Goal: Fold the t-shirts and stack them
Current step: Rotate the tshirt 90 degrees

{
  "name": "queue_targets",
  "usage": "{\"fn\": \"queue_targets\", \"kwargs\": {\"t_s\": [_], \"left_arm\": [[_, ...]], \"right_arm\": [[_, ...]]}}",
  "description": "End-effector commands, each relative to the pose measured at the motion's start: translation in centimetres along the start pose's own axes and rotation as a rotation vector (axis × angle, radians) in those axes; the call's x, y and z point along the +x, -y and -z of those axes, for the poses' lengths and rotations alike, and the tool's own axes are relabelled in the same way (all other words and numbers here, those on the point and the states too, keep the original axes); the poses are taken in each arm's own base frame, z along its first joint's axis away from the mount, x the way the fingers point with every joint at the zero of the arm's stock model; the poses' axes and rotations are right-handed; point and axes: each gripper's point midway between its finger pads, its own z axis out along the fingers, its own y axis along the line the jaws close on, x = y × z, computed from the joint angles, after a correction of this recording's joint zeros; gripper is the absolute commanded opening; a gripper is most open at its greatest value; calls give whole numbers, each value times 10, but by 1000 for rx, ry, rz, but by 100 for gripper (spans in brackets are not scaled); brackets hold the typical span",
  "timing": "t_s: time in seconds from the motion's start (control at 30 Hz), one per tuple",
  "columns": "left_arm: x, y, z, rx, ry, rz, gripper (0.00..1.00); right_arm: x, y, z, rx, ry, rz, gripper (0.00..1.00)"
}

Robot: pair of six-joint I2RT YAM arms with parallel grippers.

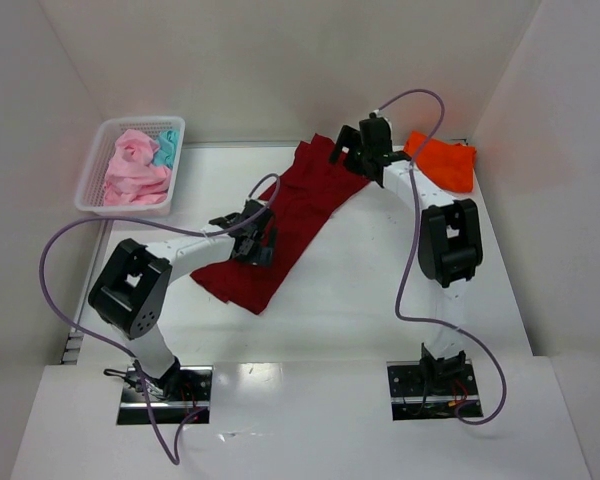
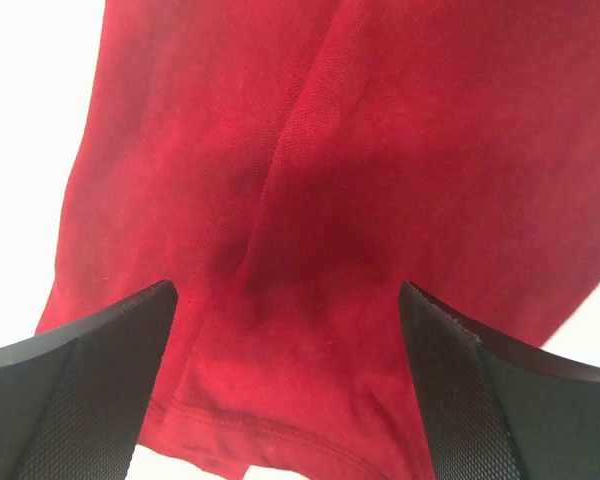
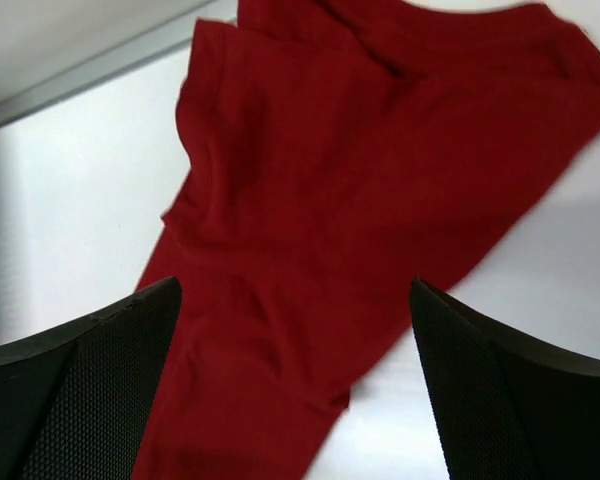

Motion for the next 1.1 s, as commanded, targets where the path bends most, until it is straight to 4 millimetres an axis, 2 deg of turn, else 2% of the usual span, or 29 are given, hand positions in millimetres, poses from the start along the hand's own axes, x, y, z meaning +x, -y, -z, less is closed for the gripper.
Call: {"fn": "queue_targets", "kwargs": {"t_s": [0.0,0.03,0.07,0.1,0.2,0.23,0.27,0.37,0.47,0.5,0.53,0.6,0.67,0.73,0.77,0.8,0.97,1.03,1.07], "left_arm": [[-16,1,-2,-16,37,43,99],[-13,4,-4,-5,22,40,99],[-12,6,-4,8,18,39,99],[-11,8,-4,17,15,39,99],[-4,13,-9,42,-16,33,99],[5,14,-15,41,-44,25,99],[8,15,-17,47,-55,23,99],[20,20,-24,65,-104,13,99],[27,24,-25,106,-141,20,99],[28,27,-24,118,-146,30,99],[33,28,-24,129,-162,28,99],[36,29,-23,135,-173,27,99],[43,34,-19,173,-207,15,99],[53,41,-16,225,-246,7,99],[64,41,-12,241,-276,5,99],[67,44,-9,264,-284,7,99],[94,72,17,426,-362,-68,99],[109,83,20,445,-401,-118,99],[112,89,23,459,-406,-133,99]], "right_arm": [[-3,-14,-22,-24,-1,20,100],[-11,-20,-25,-32,11,30,100],[5,-9,-39,0,-37,31,100],[0,-14,-42,12,-22,37,100],[16,-4,-60,46,-73,39,100],[21,0,-64,53,-83,48,100],[23,-4,-66,54,-79,54,100],[33,3,-77,68,-101,56,100],[41,6,-88,74,-125,56,100],[38,-4,-89,57,-112,61,100],[46,2,-95,71,-133,62,100],[40,-2,-98,60,-119,70,100],[45,1,-106,67,-129,71,100],[39,-3,-109,59,-118,81,100],[48,3,-117,71,-137,82,100],[37,-5,-118,54,-110,81,100],[42,-15,-132,19,-115,84,100],[46,-15,-137,12,-124,84,100],[47,-23,-136,-1,-121,99,100]]}}
